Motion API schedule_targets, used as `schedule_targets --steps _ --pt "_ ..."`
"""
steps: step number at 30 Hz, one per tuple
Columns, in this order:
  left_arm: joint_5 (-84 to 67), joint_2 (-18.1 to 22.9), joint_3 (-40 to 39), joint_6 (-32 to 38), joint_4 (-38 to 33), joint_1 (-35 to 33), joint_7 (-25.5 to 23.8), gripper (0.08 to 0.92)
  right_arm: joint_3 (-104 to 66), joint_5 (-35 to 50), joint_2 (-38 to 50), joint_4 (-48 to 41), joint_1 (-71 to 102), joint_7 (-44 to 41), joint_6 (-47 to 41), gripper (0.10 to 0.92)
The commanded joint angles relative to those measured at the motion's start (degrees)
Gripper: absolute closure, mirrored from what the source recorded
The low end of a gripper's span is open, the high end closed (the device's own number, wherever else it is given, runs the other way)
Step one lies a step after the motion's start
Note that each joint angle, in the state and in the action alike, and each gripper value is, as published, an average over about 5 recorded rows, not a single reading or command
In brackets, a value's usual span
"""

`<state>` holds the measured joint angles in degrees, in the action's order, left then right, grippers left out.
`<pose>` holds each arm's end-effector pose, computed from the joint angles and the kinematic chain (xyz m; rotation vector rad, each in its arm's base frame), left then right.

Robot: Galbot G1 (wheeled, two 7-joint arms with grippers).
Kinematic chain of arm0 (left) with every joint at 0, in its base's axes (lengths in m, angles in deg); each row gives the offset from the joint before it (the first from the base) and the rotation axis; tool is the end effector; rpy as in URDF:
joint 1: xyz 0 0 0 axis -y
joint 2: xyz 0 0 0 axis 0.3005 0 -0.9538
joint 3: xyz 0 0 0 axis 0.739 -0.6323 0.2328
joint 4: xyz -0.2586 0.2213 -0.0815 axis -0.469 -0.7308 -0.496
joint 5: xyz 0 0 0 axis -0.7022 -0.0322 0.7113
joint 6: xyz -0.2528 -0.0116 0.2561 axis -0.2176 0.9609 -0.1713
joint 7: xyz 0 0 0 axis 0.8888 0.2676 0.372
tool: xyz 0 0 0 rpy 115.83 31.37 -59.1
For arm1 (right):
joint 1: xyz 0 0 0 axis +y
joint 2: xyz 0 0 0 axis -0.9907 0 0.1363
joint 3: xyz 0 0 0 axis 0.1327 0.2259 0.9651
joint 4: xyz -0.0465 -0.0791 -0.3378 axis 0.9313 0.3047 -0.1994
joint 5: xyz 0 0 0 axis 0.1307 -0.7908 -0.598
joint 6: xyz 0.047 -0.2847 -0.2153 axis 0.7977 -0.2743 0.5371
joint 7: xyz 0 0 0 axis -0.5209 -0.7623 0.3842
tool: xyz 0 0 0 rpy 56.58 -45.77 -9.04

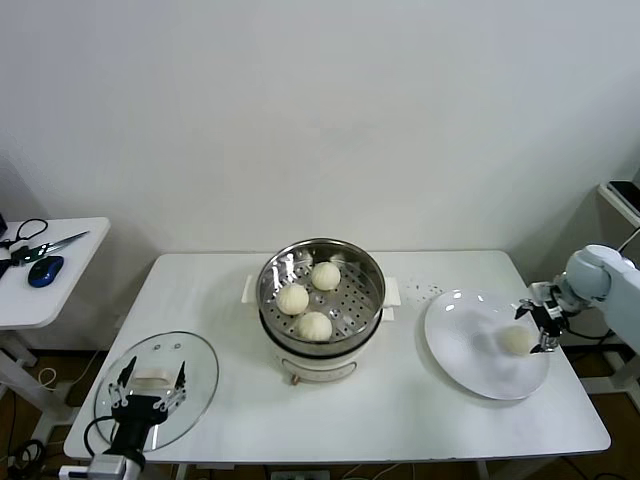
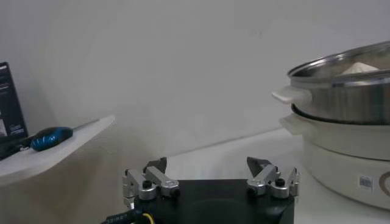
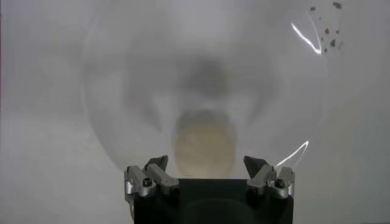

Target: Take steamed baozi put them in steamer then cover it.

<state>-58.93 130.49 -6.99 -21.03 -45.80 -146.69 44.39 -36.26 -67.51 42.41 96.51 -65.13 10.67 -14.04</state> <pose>0.1337 0.1022 -0.3345 0.1010 -2.9184 -0.3946 0.5087 -0.3050 -0.2194 1.1532 -1.2918 1.3298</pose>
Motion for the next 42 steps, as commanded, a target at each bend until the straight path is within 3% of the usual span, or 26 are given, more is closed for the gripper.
schedule_targets --steps 1,18,30,35,42 --pt "0.33 0.16 -0.04 -0.13 0.23 0.11 0.00 0.177 -3.43 -3.44 -4.17 -6.82 2.45 -0.33 1.64 0.203" --pt "0.44 0.22 0.05 -0.47 0.74 0.69 0.03 0.177 -1.14 -3.78 -7.48 -9.12 1.14 -1.70 2.07 0.204" --pt "0.46 0.30 0.07 -0.32 0.57 0.19 0.08 0.177 0.05 -2.55 -6.63 -8.34 -0.51 -2.15 2.03 0.309" --pt "0.35 0.12 -0.07 -0.98 -0.22 0.33 -0.03 0.177 7.64 5.24 -5.44 -5.05 -7.38 -2.38 -0.48 0.321" --pt "0.20 -0.03 -1.64 -1.46 -0.70 1.86 0.11 0.177 31.61 28.58 -7.69 1.82 -32.16 -1.17 -8.47 0.321"
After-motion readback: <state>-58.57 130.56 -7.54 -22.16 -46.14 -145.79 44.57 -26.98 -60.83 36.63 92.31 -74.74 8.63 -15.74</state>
